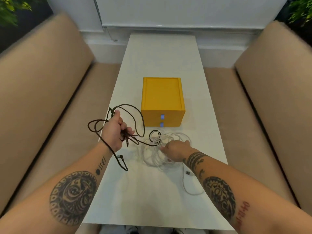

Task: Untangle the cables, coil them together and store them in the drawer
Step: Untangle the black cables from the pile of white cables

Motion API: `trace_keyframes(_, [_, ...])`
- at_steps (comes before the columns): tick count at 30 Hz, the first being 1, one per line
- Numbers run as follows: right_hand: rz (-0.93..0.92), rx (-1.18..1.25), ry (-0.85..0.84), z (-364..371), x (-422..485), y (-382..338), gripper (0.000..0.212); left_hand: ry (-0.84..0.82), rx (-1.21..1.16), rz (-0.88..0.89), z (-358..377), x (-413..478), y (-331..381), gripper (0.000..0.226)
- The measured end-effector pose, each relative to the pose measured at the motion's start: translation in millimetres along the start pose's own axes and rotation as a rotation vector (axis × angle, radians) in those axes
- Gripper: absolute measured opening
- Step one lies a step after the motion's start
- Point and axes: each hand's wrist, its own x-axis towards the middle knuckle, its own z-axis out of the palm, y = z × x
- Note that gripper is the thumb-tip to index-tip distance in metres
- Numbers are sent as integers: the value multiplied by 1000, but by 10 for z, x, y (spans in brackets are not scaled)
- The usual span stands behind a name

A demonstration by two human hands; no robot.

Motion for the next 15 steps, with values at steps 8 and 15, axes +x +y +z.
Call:
trace_keyframes(8, [115,554,295,187,438,105,21,141,131,-85,-159,241,-567,35])
trace_keyframes(15, [167,748,367,217,680,65,37,85,308,-182,134,526,-696,23])
